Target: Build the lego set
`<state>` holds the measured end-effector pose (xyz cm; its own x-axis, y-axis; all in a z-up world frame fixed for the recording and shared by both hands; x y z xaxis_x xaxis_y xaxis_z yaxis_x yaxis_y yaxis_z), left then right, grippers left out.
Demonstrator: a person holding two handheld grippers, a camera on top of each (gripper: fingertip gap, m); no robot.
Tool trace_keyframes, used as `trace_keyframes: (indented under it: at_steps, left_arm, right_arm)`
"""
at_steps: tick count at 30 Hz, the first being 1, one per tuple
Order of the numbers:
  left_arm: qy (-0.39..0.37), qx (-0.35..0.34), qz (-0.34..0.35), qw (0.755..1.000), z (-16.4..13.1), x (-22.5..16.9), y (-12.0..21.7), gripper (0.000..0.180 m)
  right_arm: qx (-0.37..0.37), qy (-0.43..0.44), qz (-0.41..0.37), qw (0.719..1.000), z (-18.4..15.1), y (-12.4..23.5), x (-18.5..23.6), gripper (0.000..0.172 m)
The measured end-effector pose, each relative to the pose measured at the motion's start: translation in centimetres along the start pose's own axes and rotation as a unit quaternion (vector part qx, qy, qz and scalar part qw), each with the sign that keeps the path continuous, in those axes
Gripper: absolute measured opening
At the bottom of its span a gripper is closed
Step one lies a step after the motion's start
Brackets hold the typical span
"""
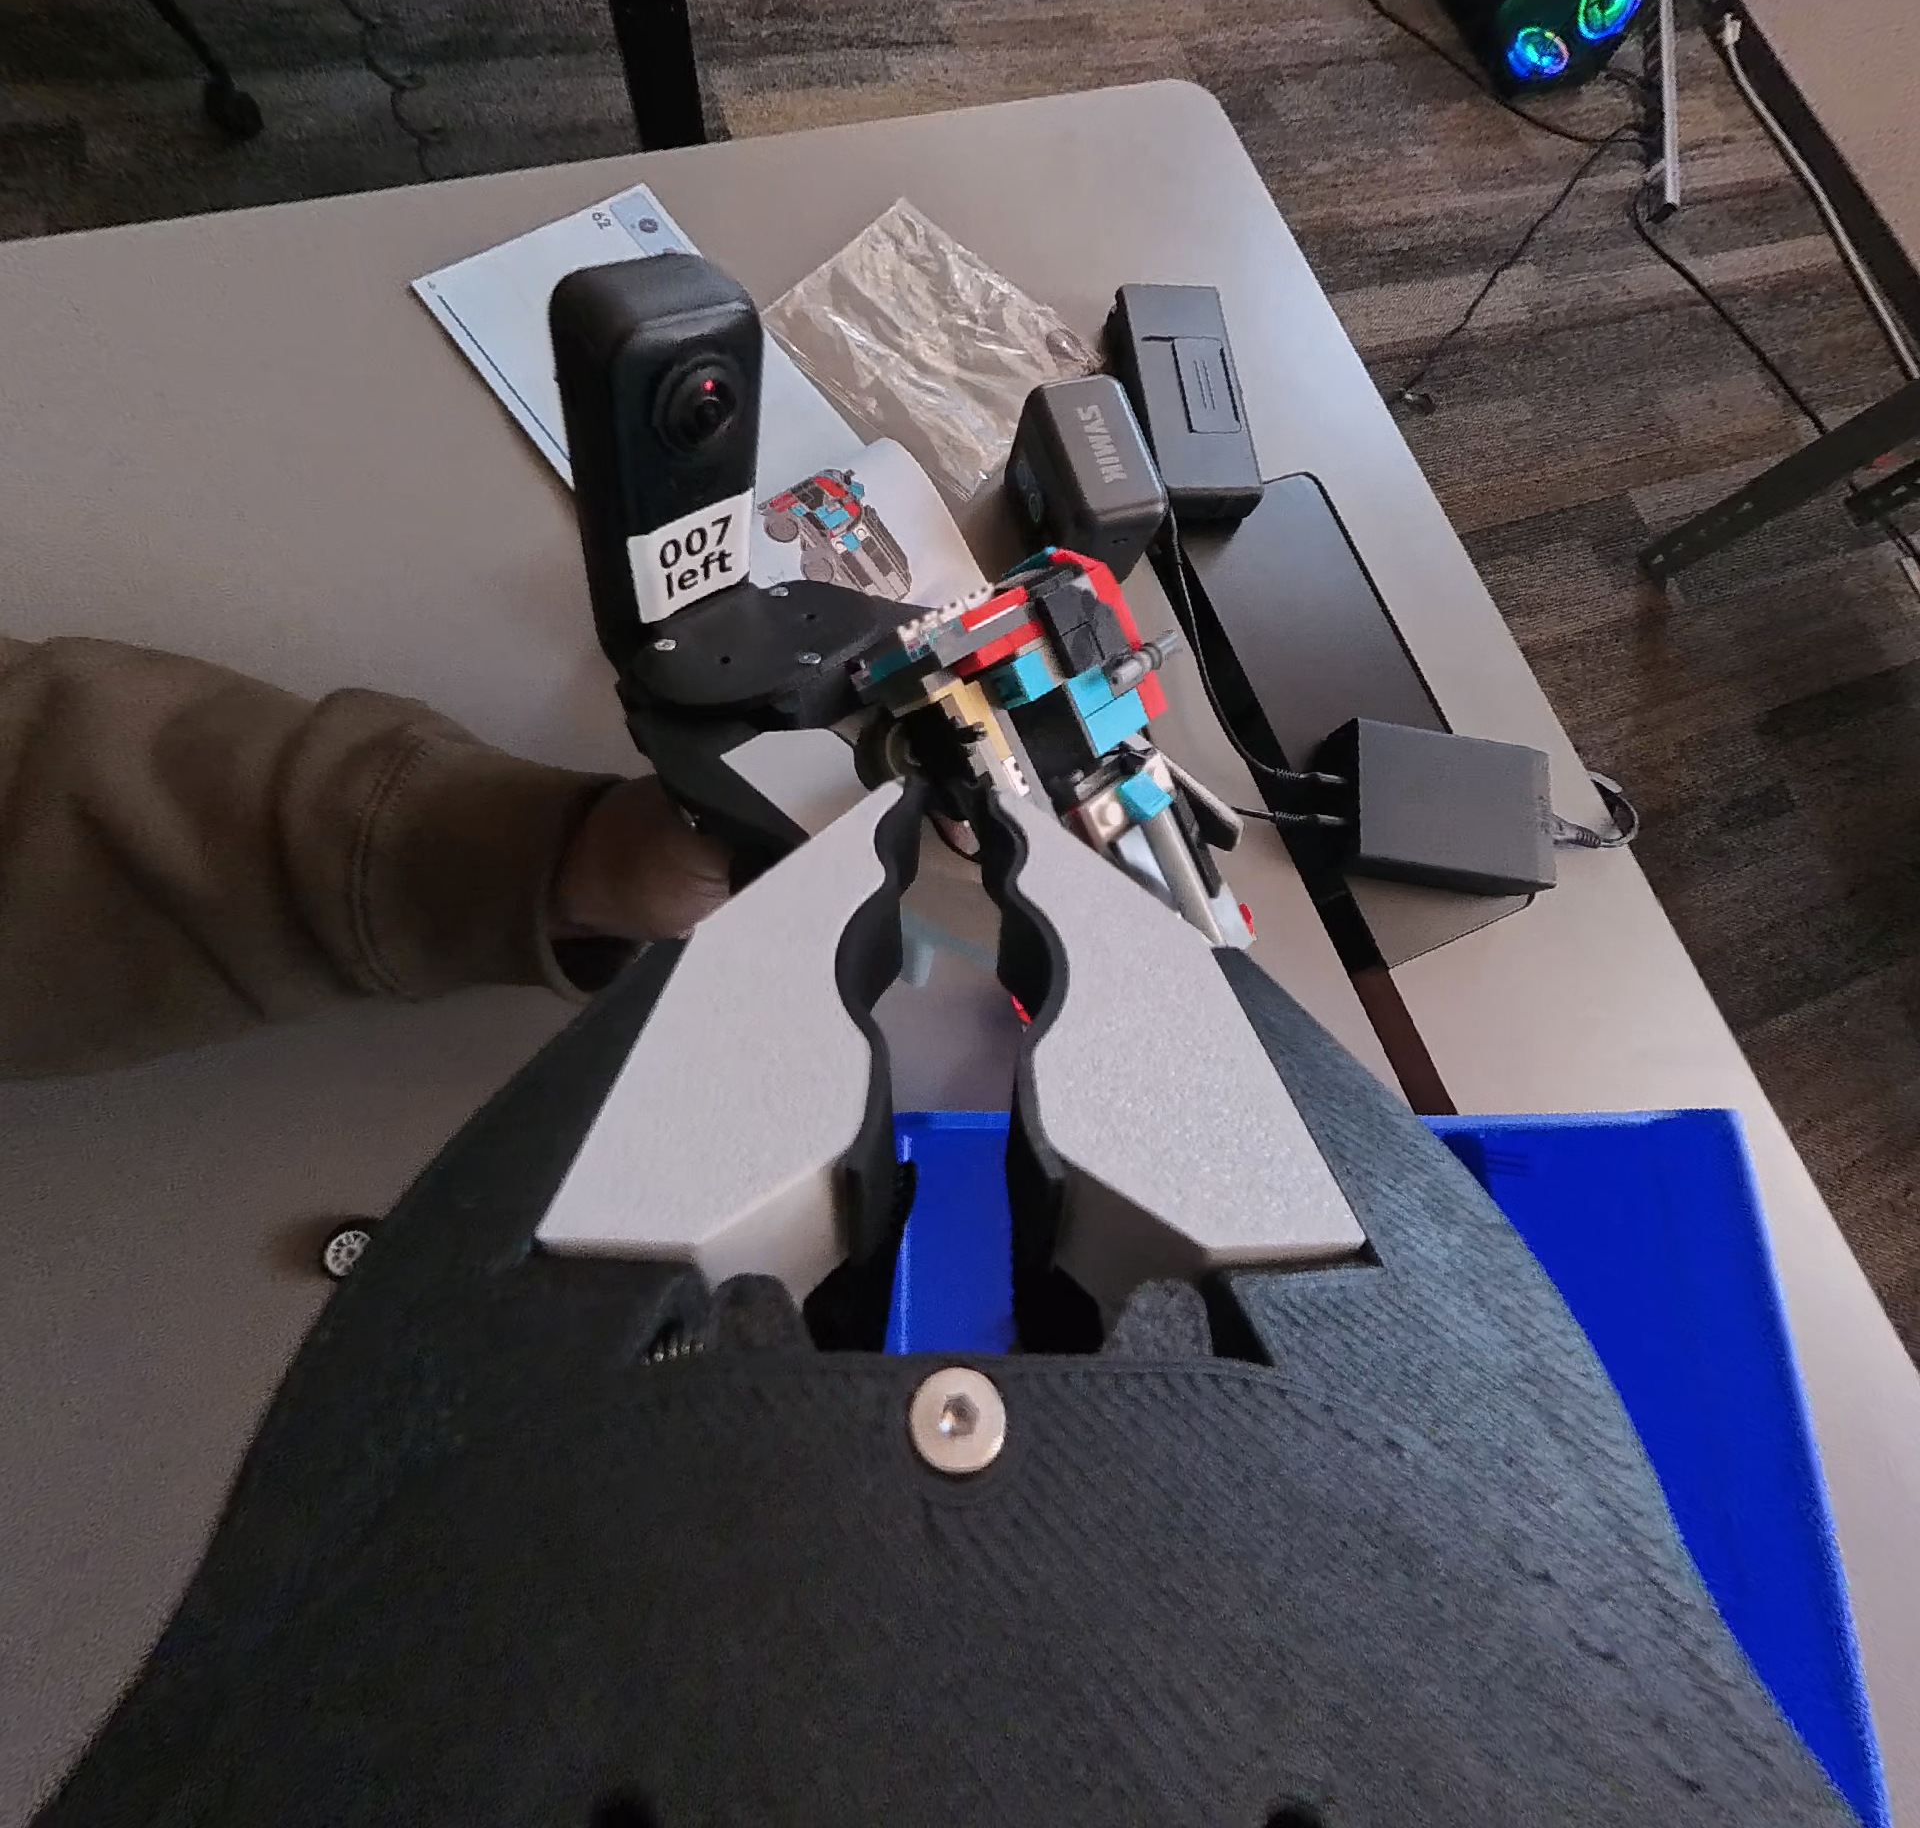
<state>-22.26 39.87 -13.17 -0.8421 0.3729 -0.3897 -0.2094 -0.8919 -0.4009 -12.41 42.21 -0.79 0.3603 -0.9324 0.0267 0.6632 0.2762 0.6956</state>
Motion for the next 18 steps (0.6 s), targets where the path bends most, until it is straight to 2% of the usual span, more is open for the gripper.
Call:
trace_keyframes:
  at_steps: [4, 9, 14, 18]
  left_arm:
    - [0.008, 0.003, -0.006, 1.000, 0.1, 0.2, 0.3, 0.055]
    - [0.020, 0.009, -0.012, 1.000, 0.1, 0.6, 0.6, 0.055]
    - [0.013, 0.016, -0.014, 1.000, -0.2, 0.5, 0.4, 0.055]
    - [0.008, 0.019, -0.018, 1.000, -0.4, 0.4, 0.2, 0.055]
  right_arm:
    - [-0.003, 0.000, -0.001, 1.000, -0.7, 0.1, 0.3, 0.012]
    - [-0.061, -0.024, -0.018, 0.998, -2.9, 2.5, 0.6, 0.013]
    - [-0.131, -0.080, -0.052, 0.987, -7.0, 5.9, -0.1, 0.013]
    - [-0.156, -0.125, -0.084, 0.976, -10.5, 8.2, -0.8, 0.016]
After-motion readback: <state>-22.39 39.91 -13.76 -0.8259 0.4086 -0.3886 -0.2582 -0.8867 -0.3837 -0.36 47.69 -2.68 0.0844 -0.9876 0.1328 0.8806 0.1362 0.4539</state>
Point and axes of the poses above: each gripper's, where its closed fingertips meet, y back along the fingers, z out of its top, x = y × z across the jaws, the point moved 10 cm from there along y, back along the fingers, and after that the axes turned 15 degrees about z, right-handed, at the moved point
